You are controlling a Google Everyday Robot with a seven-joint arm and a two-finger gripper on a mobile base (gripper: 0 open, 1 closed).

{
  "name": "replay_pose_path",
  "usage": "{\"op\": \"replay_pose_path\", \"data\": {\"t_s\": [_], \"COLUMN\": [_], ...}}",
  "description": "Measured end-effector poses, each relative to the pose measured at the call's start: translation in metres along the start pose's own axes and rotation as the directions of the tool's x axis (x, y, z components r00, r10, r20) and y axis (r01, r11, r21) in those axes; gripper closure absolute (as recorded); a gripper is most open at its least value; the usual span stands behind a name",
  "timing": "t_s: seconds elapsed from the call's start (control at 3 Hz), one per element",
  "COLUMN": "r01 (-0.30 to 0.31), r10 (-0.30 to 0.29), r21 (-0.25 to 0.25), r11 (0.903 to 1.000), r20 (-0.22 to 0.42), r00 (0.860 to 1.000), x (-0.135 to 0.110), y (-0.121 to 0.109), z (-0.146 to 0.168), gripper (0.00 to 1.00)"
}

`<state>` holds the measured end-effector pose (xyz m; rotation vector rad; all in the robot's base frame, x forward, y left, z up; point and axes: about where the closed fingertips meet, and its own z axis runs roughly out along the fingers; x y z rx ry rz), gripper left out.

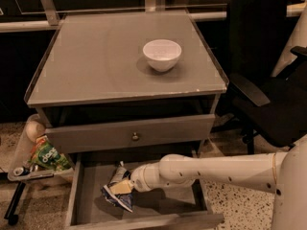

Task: Place blue chip bag into middle drawer

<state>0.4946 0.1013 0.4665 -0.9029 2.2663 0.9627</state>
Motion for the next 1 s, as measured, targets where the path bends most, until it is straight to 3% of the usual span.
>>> {"op": "replay_pose_path", "data": {"t_s": [0.33, 0.67, 1.0], "r01": [0.000, 0.000, 0.000], "r10": [0.000, 0.000, 0.000], "r21": [0.000, 0.000, 0.000], "r11": [1.0000, 1.0000, 1.0000], "r20": [0.000, 0.000, 0.000], "r00": [1.000, 1.000, 1.000], "x": [0.0000, 0.0000, 0.0000], "y": [0.0000, 0.0001, 0.0001], "z": [0.0000, 0.0001, 0.0001], "gripper": [0.12, 0.00, 0.00]}}
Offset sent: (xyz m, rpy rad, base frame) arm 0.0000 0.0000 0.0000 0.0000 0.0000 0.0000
